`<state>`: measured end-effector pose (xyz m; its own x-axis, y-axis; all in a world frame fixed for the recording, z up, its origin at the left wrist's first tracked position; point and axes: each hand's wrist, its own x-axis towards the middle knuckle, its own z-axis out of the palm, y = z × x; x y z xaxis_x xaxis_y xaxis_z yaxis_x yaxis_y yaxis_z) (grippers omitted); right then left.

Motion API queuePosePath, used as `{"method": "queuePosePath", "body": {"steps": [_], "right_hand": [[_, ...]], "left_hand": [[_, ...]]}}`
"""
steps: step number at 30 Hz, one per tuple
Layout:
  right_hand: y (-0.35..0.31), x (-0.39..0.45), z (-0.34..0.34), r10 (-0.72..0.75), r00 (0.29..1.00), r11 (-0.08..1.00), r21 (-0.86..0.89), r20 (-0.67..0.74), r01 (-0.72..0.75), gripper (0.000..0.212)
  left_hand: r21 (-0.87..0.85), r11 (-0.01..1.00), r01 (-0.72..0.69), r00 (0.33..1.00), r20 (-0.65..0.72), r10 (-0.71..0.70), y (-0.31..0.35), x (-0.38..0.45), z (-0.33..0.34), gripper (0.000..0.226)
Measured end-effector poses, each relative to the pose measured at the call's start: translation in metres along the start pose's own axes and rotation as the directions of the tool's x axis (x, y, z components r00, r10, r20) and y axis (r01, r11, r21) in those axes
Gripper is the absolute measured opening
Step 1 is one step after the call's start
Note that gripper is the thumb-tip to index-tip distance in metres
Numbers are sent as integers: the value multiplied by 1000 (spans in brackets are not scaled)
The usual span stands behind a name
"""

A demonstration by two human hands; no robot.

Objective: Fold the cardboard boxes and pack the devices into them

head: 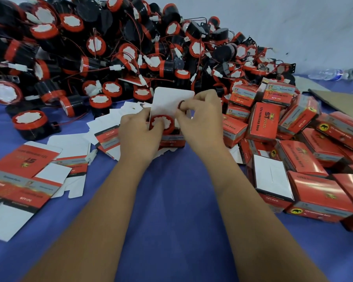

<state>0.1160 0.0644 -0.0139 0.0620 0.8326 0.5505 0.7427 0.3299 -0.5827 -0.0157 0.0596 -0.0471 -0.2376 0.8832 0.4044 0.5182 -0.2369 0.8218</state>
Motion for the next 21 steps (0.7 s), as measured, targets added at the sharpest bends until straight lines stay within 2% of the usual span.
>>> {"method": "queuePosePath", "body": {"steps": [2, 3, 5, 7, 10, 13, 15, 17, 21], "right_hand": [[6, -5, 4, -96, 994, 966, -235, 55, 106, 15], [6, -7, 4, -124, 989, 946, -291, 79, 142, 16], [4, -9, 2, -147, 985, 931, -326, 88, 168, 18], [1, -10, 3, -162, 984, 914, -366, 68, 176, 21], [-7, -14, 9, -110, 992, 885, -448, 64, 127, 24], [-13, -17, 16, 75, 982, 935, -355, 173, -9, 22], [-10, -15, 16, 156, 956, 966, -240, 250, -95, 23], [-9, -14, 14, 153, 947, 979, -176, 282, -106, 22], [-10, -16, 14, 87, 953, 988, -146, 292, -46, 22]], "left_hand": [[54, 998, 15, 999, -36, -13, -1, -1, 1, 25], [81, 996, 34, 997, -69, -28, -1, -1, 2, 26], [95, 993, 73, 990, -130, -61, -2, -1, 2, 32], [106, 990, 87, 983, -170, -69, -3, 0, 2, 29], [108, 990, 94, 979, -188, -72, -4, 0, 3, 27], [76, 995, 71, 981, -185, -56, -2, 0, 1, 26], [-10, 998, 68, 983, -173, -69, 3, 0, 1, 15], [-128, 988, 83, 984, -146, -102, 10, 0, 3, 10], [-228, 963, 146, 983, -78, -167, 15, 0, 6, 35]]}}
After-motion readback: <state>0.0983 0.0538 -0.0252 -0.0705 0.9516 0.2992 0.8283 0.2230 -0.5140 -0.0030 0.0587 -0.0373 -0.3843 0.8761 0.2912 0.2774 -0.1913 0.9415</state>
